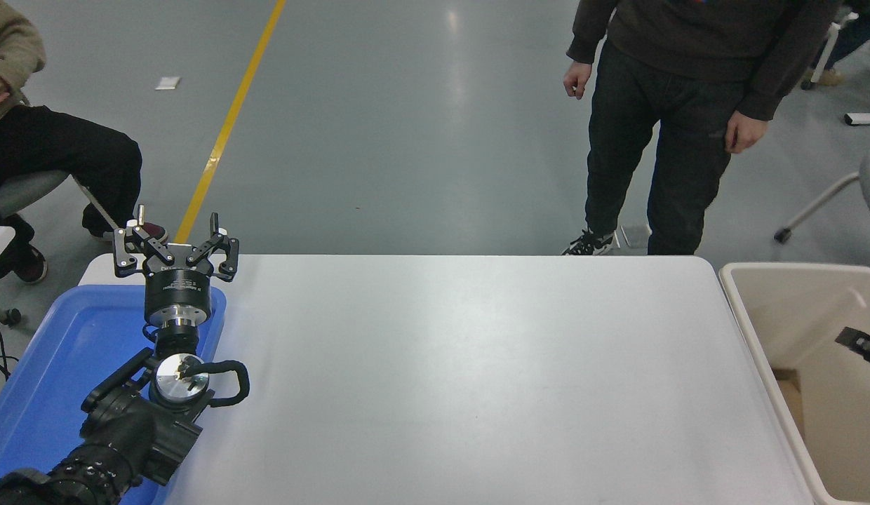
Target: Pick up paper ball place in dustbin
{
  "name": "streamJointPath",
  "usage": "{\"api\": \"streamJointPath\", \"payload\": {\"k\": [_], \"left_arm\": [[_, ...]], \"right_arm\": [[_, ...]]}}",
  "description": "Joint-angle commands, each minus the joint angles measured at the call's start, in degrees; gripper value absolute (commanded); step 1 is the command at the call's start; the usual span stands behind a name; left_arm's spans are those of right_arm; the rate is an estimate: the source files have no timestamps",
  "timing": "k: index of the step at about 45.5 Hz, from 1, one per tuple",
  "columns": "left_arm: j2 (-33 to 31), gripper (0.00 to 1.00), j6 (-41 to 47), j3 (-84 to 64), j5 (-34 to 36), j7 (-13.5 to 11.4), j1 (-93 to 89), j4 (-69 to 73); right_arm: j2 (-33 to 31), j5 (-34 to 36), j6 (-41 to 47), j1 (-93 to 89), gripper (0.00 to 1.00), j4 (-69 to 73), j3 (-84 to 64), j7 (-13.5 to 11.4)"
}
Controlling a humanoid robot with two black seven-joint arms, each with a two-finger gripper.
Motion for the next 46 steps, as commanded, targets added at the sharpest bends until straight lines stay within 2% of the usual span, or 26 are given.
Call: {"api": "streamJointPath", "payload": {"k": [1, 13, 19, 27, 31, 40, 46], "left_arm": [[-0.1, 0.99, 0.0, 0.0, 0.0, 0.0, 0.0, 0.0], [-0.1, 0.99, 0.0, 0.0, 0.0, 0.0, 0.0, 0.0], [0.0, 0.99, 0.0, 0.0, 0.1, 0.0, 0.0, 0.0], [-0.1, 0.99, 0.0, 0.0, 0.0, 0.0, 0.0, 0.0], [0.0, 0.99, 0.0, 0.0, 0.0, 0.0, 0.0, 0.0], [0.0, 0.99, 0.0, 0.0, 0.0, 0.0, 0.1, 0.0], [0.0, 0.99, 0.0, 0.0, 0.0, 0.0, 0.1, 0.0]], "right_arm": [[-7.0, -9.5, 12.6, 22.0, 1.00, 17.1, -1.6, -0.2], [-4.1, -9.8, 26.2, 40.4, 1.00, 32.9, -5.3, -0.3], [3.5, -9.0, 29.4, 52.5, 1.00, 42.4, -14.8, -0.2], [12.8, -7.4, 32.2, 59.5, 1.00, 45.2, -17.6, 0.1], [17.4, -3.7, 35.7, 61.7, 1.00, 47.0, -18.4, 0.0], [27.3, 13.5, 39.7, 67.6, 1.00, 51.0, -21.5, 0.0], [31.1, 17.4, 40.6, 69.8, 1.00, 52.3, -22.0, -0.1]]}}
